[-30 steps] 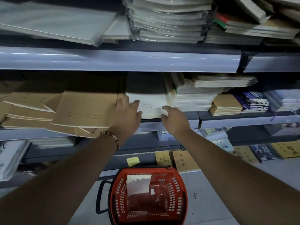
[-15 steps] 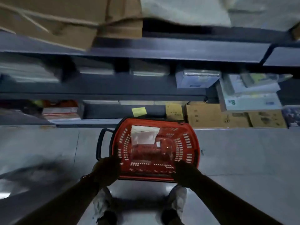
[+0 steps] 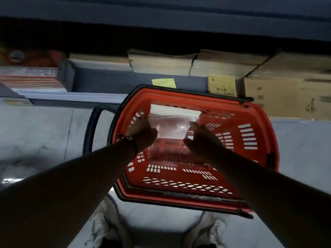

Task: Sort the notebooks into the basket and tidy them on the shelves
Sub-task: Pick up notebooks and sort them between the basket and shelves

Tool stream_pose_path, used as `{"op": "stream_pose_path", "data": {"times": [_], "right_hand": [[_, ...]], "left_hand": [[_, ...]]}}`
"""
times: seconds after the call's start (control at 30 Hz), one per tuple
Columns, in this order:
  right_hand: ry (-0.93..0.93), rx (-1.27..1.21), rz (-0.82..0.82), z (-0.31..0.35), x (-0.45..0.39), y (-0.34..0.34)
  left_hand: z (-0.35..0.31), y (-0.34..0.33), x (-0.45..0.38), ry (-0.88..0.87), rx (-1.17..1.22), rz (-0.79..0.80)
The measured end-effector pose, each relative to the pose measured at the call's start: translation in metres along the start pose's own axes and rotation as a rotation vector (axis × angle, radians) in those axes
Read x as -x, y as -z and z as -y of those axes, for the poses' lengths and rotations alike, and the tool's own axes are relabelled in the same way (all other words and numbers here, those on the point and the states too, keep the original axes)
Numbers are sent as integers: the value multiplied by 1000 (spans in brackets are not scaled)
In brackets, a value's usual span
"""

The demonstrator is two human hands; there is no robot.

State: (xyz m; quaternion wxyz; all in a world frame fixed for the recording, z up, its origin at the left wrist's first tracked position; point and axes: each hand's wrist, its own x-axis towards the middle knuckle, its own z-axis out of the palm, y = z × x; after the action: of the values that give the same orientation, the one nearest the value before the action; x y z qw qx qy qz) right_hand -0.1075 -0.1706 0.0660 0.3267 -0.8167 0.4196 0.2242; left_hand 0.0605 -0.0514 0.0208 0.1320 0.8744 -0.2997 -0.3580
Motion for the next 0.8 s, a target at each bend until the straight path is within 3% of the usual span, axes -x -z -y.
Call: {"op": "stream_pose_path", "data": {"times": [0.37, 0.5, 0.6, 0.8], "right_hand": [[39, 144, -81, -5, -44, -16], [80, 175, -81, -10, -42, -18], [87, 185, -79, -14, -40, -18], [151, 222, -53, -28, -31, -23]], "left_hand": [[11, -46, -10, 51, 272, -165], [-3, -48, -13, -25, 312, -55], [-9, -51, -22, -113, 209, 31], [-7, -51, -11, -237, -70, -13]]}}
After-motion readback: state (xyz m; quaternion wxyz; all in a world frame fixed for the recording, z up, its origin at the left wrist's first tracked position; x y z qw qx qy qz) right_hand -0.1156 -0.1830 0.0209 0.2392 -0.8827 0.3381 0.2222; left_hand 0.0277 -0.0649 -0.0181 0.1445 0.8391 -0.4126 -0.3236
